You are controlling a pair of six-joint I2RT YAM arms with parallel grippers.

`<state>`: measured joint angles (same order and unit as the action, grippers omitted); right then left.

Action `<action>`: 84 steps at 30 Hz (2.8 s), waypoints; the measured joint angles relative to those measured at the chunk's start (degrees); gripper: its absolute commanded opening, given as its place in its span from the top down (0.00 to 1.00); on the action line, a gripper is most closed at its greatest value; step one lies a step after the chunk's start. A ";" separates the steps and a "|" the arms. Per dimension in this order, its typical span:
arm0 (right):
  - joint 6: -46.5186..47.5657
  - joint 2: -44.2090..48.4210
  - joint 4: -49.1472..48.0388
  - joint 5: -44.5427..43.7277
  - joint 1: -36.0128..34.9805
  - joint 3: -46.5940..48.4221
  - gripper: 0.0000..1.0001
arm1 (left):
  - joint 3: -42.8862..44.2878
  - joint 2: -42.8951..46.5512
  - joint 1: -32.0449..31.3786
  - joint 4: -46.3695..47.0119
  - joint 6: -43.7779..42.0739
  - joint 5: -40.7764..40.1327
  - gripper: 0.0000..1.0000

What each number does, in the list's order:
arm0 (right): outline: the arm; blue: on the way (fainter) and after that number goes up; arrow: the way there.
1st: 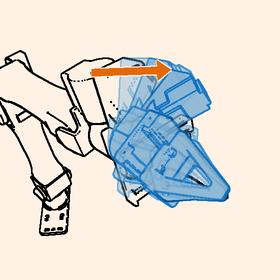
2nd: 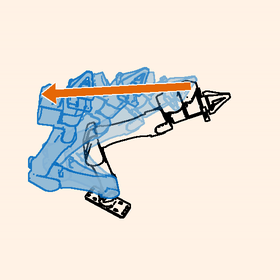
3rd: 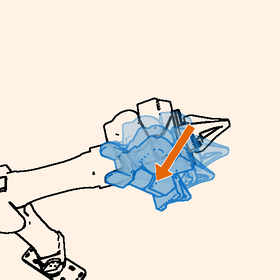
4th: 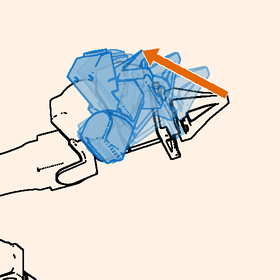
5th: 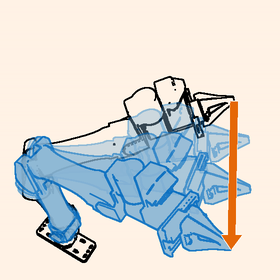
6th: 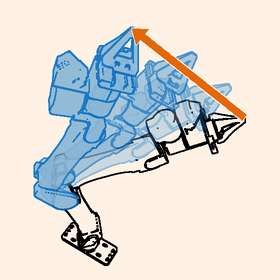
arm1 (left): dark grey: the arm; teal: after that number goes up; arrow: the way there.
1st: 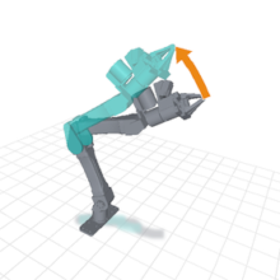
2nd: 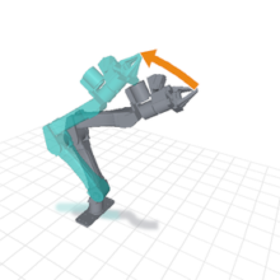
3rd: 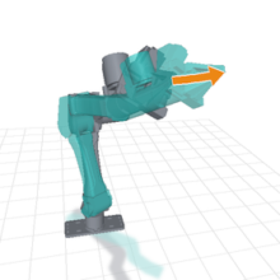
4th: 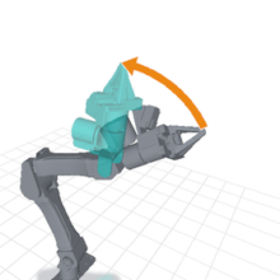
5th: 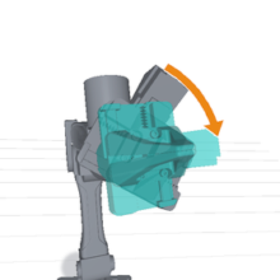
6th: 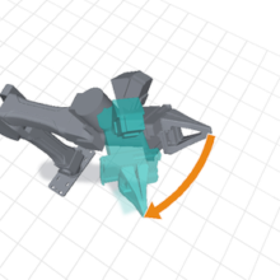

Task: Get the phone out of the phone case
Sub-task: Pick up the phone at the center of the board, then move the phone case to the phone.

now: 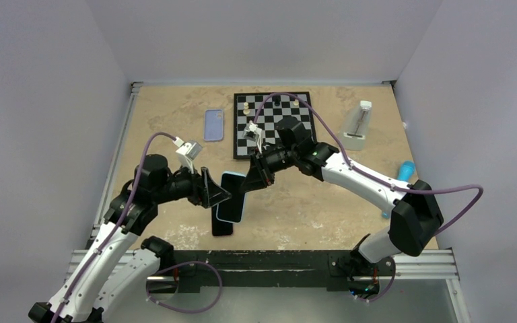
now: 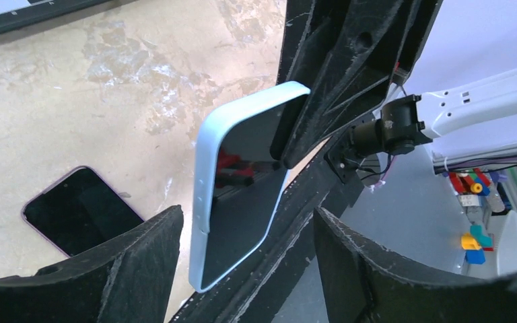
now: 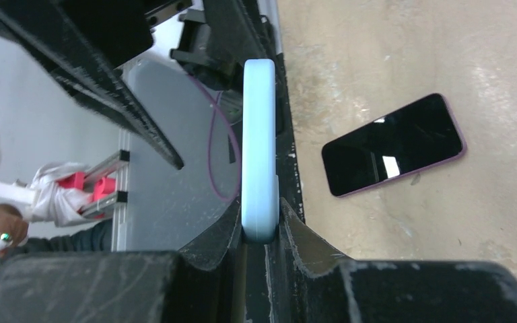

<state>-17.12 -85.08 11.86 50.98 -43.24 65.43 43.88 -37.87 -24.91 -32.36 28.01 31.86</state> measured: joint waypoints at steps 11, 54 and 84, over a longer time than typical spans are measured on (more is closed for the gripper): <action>3.23 -0.02 -0.76 9.31 -0.50 0.00 1.00 | -3.13 -1.22 0.02 5.25 4.33 8.79 0.71; -1.81 -2.80 -4.11 14.45 -1.77 2.10 0.32 | -8.28 -1.60 0.39 19.41 13.64 20.92 1.00; -25.81 5.64 -56.41 7.52 -5.99 -23.21 0.62 | -2.12 14.64 0.13 11.80 20.09 -5.40 1.00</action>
<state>-42.94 -79.44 -44.56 58.50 -49.23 42.22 41.76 -23.22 -24.77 -20.56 48.10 26.46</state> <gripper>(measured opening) 0.479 0.181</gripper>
